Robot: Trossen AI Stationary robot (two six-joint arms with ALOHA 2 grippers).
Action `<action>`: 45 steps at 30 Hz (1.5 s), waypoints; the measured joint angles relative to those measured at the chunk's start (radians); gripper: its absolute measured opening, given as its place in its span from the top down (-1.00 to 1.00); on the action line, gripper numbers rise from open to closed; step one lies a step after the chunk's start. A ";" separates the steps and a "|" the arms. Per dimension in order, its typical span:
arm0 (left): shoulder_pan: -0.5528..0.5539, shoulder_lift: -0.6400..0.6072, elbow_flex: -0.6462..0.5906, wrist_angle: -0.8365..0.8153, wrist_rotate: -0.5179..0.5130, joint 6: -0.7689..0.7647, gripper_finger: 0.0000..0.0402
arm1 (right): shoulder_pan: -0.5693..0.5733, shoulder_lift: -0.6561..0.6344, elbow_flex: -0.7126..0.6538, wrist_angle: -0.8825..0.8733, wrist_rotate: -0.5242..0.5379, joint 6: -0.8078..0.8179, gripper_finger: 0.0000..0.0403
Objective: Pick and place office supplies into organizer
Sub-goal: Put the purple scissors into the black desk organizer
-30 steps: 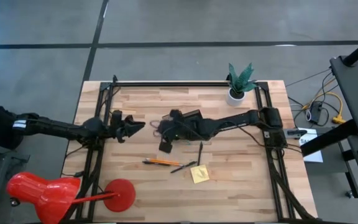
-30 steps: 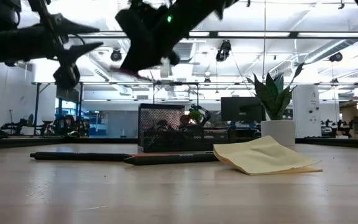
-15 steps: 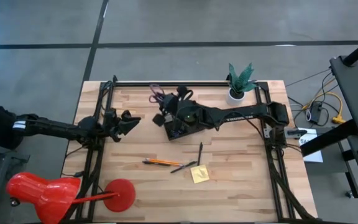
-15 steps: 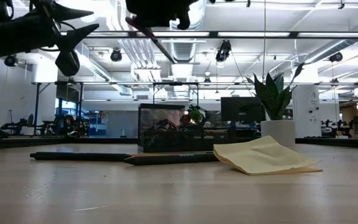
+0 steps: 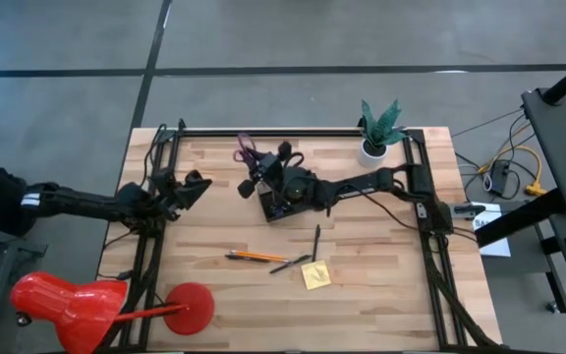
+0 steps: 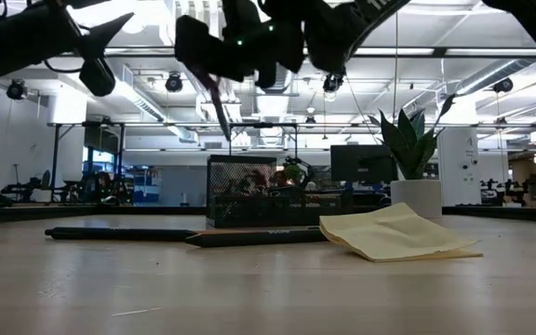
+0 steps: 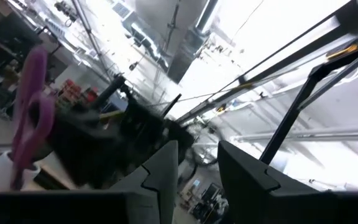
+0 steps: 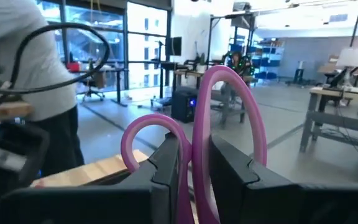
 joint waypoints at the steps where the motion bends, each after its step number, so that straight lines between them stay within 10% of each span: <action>1: 0.000 -0.006 0.000 0.001 0.000 0.001 0.50 | 0.002 0.006 -0.013 0.025 0.021 0.011 0.73; 14: 0.000 -0.073 -0.002 0.002 -0.007 0.229 0.50 | 0.008 0.028 -0.186 0.217 0.192 0.010 0.73; 45: 0.000 -0.043 -0.003 0.000 -0.007 0.234 0.50 | -0.001 0.045 -0.264 0.225 0.142 0.012 0.67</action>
